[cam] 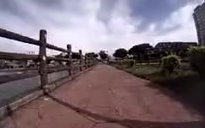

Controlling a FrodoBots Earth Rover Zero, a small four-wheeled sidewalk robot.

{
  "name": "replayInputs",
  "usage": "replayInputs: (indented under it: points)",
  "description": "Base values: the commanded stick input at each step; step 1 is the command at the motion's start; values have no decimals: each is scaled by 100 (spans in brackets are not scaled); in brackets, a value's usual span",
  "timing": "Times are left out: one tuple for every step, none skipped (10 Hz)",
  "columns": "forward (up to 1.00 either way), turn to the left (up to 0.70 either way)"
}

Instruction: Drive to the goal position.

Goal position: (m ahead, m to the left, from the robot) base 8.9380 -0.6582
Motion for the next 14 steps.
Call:
replayInputs:
  points:
    - [70,-23]
    - [70,-23]
    - [70,-19]
    - [70,10]
    - [70,12]
    - [70,12]
    - [70,12]
    - [70,12]
    - [70,12]
    - [70,12]
    - [70,12]
    - [70,12]
    - [70,12]
    - [70,5]
